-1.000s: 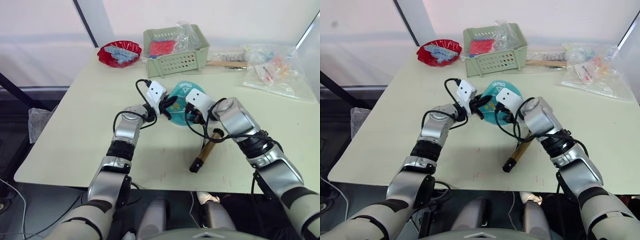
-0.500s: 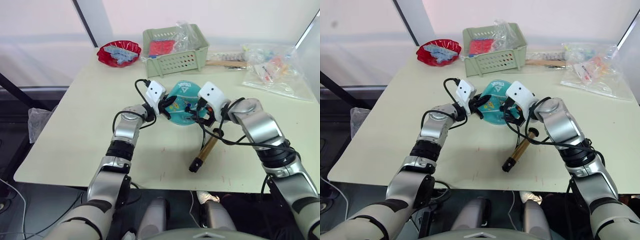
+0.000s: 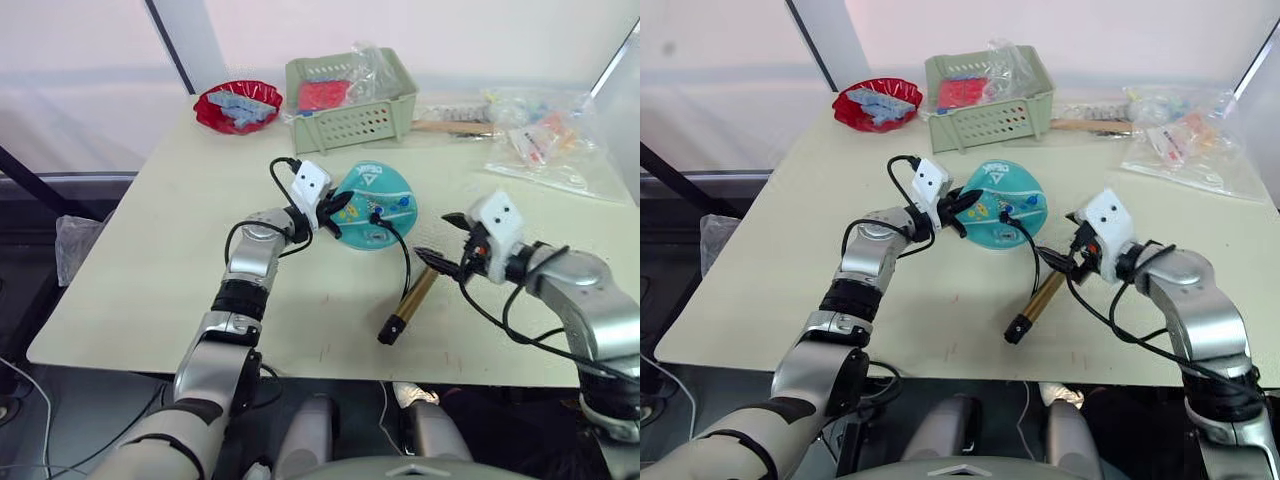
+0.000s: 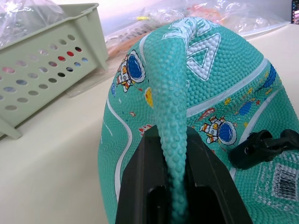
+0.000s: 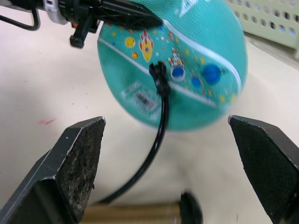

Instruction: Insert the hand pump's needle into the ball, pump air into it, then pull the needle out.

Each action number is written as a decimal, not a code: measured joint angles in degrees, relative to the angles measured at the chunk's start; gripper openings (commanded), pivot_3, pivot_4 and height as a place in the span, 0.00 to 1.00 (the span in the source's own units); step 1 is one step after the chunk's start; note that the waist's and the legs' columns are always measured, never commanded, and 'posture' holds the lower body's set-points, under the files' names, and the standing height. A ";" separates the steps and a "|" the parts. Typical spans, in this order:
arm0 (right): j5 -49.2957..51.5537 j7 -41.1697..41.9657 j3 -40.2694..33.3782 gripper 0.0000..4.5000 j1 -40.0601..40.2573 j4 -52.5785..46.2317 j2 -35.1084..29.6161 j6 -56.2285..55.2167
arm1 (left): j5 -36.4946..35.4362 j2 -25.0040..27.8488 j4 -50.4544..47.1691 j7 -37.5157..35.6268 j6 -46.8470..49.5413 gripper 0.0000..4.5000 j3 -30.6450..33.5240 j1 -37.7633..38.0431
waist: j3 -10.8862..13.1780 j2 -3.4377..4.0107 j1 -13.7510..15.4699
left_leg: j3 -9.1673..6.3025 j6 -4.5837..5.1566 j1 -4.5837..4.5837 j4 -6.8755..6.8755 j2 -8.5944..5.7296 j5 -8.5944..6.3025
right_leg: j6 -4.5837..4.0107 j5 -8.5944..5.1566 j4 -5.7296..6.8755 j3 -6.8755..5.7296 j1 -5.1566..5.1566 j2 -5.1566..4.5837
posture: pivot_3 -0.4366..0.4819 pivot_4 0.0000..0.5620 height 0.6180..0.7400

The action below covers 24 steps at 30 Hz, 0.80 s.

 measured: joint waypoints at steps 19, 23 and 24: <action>18.27 8.59 -23.04 0.98 22.67 -3.33 -6.33 -11.61 | 0.22 0.18 7.37 -1.56 -4.25 0.00 -0.44 -3.13 | 0.09 -0.18 0.09 | -0.02 -0.07 0.51 0.09 0.02 0.05 | 0.17 -0.12 0.00 0.01 0.60 0.01 | 0.48 0.27 0.97; 19.08 12.41 -24.04 0.98 24.69 0.19 -7.50 -17.22 | 0.57 0.26 8.50 -1.97 -4.93 0.00 -0.45 -3.72 | 0.12 -0.21 0.11 | 0.01 -0.06 0.60 0.08 0.02 0.05 | 0.19 -0.14 0.00 0.03 0.67 0.02 | 0.48 0.27 0.97; 19.47 13.29 -24.12 0.98 24.67 1.43 -7.42 -18.98 | 0.60 0.25 8.92 -2.03 -5.03 0.00 -0.45 -3.93 | 0.12 -0.21 0.11 | 0.02 -0.06 0.63 0.08 0.01 0.05 | 0.20 -0.14 0.00 0.04 0.69 0.02 | 0.48 0.27 0.97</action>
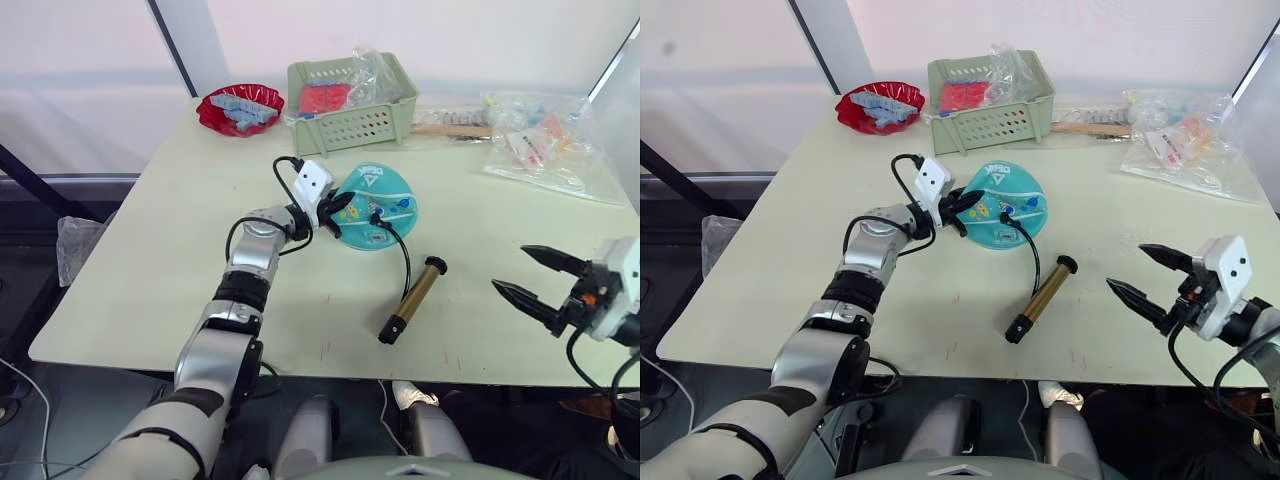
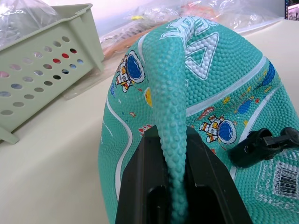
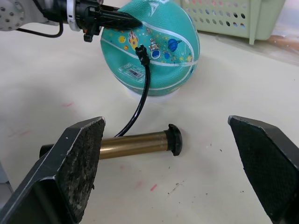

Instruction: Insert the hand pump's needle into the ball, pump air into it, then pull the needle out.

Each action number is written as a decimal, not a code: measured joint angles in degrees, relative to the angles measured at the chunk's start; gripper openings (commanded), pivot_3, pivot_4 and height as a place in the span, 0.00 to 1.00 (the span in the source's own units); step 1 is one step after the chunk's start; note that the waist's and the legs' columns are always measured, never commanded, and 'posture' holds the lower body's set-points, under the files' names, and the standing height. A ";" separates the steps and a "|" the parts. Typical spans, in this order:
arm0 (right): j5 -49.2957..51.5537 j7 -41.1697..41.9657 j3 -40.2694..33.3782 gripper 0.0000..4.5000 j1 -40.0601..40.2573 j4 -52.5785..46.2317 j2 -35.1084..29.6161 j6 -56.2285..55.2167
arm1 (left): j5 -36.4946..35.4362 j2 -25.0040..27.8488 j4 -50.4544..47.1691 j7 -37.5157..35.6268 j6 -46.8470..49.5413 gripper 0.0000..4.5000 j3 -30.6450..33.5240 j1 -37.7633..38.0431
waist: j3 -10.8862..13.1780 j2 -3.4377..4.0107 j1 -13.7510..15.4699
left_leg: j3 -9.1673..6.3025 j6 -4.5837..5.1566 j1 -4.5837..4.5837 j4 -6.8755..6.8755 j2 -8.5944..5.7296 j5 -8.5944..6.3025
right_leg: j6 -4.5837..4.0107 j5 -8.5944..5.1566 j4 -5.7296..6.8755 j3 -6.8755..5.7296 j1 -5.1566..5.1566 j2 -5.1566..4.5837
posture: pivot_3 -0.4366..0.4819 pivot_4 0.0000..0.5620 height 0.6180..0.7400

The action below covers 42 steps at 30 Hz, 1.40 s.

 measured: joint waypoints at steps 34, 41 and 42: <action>7.24 9.33 0.26 1.00 -1.95 12.17 -0.94 -14.53 | -4.82 1.90 -10.64 -7.28 5.38 0.99 0.76 3.18 | 1.20 -0.23 -0.14 | 0.06 -0.01 0.13 -0.01 0.02 0.00 | -0.17 0.11 0.00 0.06 0.13 0.00 | 0.48 0.27 0.97; 5.84 9.38 1.85 1.00 -2.36 14.74 1.98 -20.24 | -10.26 4.04 -19.81 -9.98 7.49 0.99 3.29 7.03 | 1.28 -0.20 -0.23 | 0.13 -0.01 0.13 -0.01 0.03 0.00 | -0.17 0.11 0.08 0.13 0.07 0.00 | 0.48 0.27 0.97; 5.79 9.38 1.99 1.00 -2.35 14.91 2.03 -20.32 | -10.47 4.14 -20.05 -10.12 7.54 0.99 3.45 7.04 | 1.28 -0.20 -0.18 | 0.13 -0.01 0.13 -0.01 0.03 0.00 | -0.17 0.11 0.09 0.13 0.07 0.00 | 0.48 0.27 0.97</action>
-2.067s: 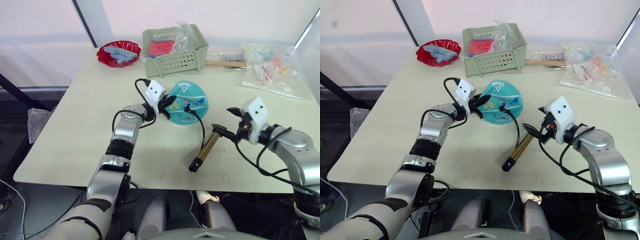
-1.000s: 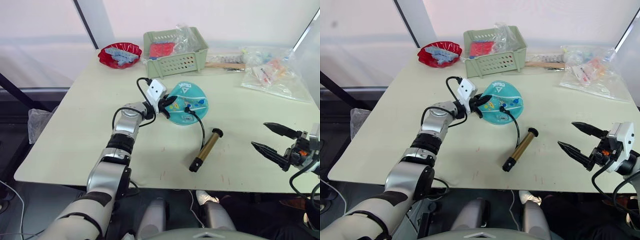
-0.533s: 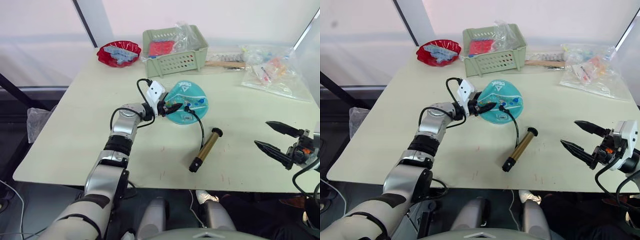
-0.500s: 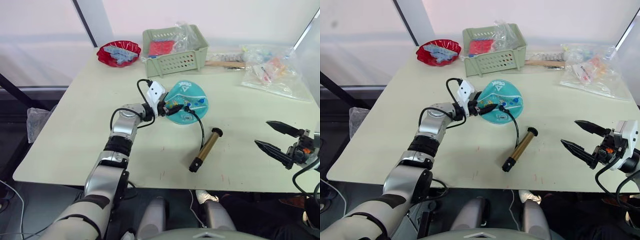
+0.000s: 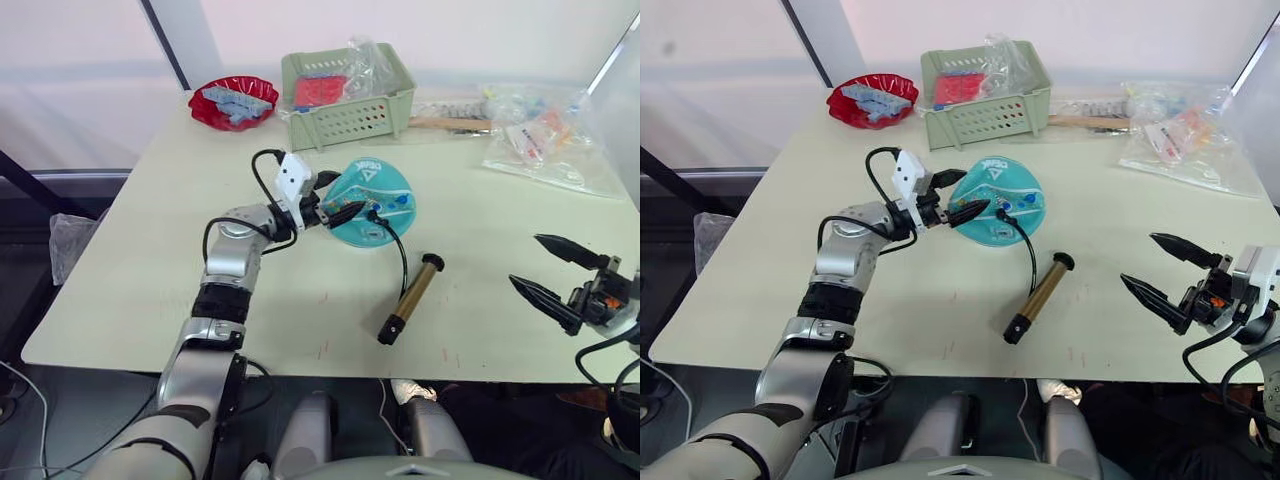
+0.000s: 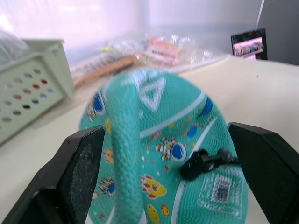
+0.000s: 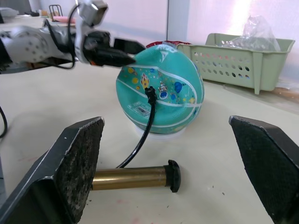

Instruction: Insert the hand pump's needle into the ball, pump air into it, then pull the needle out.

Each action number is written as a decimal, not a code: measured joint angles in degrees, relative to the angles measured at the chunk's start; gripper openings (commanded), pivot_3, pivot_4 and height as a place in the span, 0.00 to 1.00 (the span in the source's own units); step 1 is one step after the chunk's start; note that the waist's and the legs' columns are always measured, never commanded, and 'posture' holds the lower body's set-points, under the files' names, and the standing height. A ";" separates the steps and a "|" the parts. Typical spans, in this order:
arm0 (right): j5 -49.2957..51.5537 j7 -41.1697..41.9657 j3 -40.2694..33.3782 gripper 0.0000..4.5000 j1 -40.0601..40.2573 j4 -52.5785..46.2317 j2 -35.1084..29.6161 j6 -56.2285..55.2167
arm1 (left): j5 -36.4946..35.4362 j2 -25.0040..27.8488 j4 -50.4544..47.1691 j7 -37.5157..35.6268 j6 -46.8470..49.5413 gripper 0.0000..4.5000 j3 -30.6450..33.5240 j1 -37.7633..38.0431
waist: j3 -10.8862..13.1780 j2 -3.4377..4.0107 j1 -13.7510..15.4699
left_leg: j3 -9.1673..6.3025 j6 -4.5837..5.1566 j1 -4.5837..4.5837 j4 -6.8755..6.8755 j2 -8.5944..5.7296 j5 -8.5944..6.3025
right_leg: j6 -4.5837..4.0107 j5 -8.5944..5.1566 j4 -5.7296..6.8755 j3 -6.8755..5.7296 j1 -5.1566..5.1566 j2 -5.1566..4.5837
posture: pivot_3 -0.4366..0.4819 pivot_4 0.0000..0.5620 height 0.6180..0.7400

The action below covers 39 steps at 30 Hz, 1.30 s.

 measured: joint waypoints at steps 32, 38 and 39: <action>-6.07 12.68 0.71 1.00 6.21 20.05 -3.05 -18.78 | -13.00 21.49 -17.36 -15.80 -3.92 0.99 16.67 46.81 | 0.04 0.04 -0.01 | 0.48 0.01 0.23 0.51 0.17 -0.02 | -0.31 -0.18 0.74 0.74 -0.32 0.03 | 0.48 0.27 0.97; -2.19 15.73 -0.26 1.00 6.98 19.87 -3.38 -17.71 | -12.37 21.74 -22.13 -14.09 -3.31 0.99 16.42 49.46 | 0.05 0.06 0.08 | 0.43 0.00 0.24 0.57 0.37 -0.02 | -0.31 -0.18 0.76 0.74 -0.32 0.04 | 0.48 0.27 0.97; -0.86 16.33 -0.29 1.00 7.48 18.47 -3.68 -16.38 | -12.07 21.73 -25.27 -12.38 -1.62 0.99 15.45 49.32 | 0.06 0.08 0.19 | 0.42 0.00 0.22 0.59 0.40 -0.02 | -0.31 -0.17 0.77 0.74 -0.31 0.03 | 0.48 0.27 0.97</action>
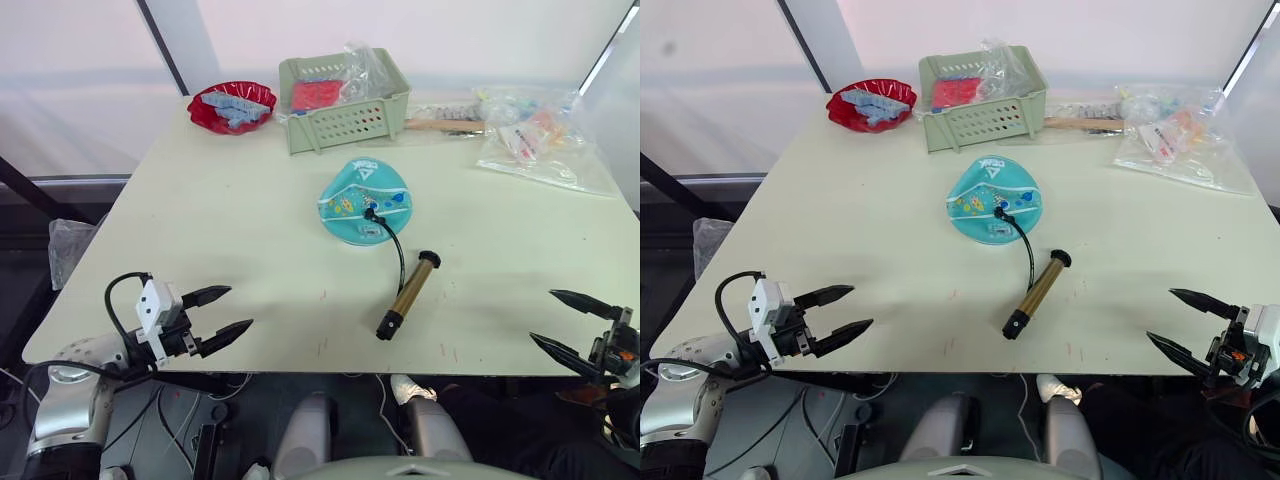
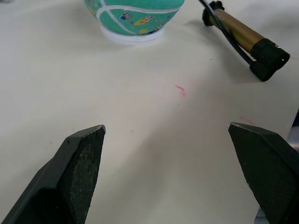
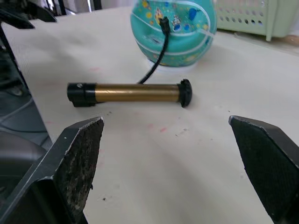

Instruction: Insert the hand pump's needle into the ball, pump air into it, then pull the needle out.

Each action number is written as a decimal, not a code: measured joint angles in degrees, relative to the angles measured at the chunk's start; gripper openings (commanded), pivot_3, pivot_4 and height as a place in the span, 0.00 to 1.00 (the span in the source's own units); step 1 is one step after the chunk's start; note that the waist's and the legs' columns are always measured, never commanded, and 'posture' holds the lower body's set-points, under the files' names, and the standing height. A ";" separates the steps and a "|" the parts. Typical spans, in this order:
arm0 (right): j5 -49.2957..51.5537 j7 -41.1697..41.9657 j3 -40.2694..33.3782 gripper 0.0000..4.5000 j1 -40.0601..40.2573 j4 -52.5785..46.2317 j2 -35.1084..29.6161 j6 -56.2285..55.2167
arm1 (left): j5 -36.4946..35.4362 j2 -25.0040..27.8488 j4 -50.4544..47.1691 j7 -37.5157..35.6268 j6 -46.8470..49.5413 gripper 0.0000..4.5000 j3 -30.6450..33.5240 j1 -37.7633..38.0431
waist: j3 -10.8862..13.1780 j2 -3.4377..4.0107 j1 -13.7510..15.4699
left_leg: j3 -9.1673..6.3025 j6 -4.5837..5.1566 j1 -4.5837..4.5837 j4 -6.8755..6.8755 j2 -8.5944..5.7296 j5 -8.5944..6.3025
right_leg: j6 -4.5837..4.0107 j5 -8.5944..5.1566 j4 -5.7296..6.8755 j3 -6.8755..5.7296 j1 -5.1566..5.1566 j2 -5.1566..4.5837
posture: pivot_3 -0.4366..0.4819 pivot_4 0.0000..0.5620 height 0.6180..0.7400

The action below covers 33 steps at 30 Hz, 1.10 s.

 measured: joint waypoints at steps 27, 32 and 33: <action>4.69 -1.73 -0.52 1.00 2.89 -16.80 -0.94 5.67 | 11.21 -20.25 -12.12 27.58 27.77 0.99 -32.43 -23.36 | 0.07 0.04 -0.16 | 0.08 0.00 -0.09 0.17 -0.27 0.00 | 0.10 0.05 0.07 0.01 0.04 0.14 | 0.48 0.27 0.97; 3.50 -2.42 -0.32 1.00 2.90 -16.69 -0.25 5.23 | 14.58 -23.96 -6.14 28.99 30.78 0.99 -37.06 -29.61 | 0.08 0.03 -0.11 | 0.05 0.01 -0.11 0.22 -0.32 0.00 | 0.13 0.03 0.07 -0.02 0.06 0.14 | 0.48 0.27 0.97; 3.40 -2.55 -0.32 1.00 2.86 -16.69 -0.24 5.23 | 14.79 -24.40 -5.70 29.25 31.16 0.99 -37.43 -30.14 | 0.08 0.03 -0.13 | 0.06 0.01 -0.11 0.22 -0.32 0.00 | 0.13 0.03 0.07 0.00 0.06 0.14 | 0.48 0.27 0.97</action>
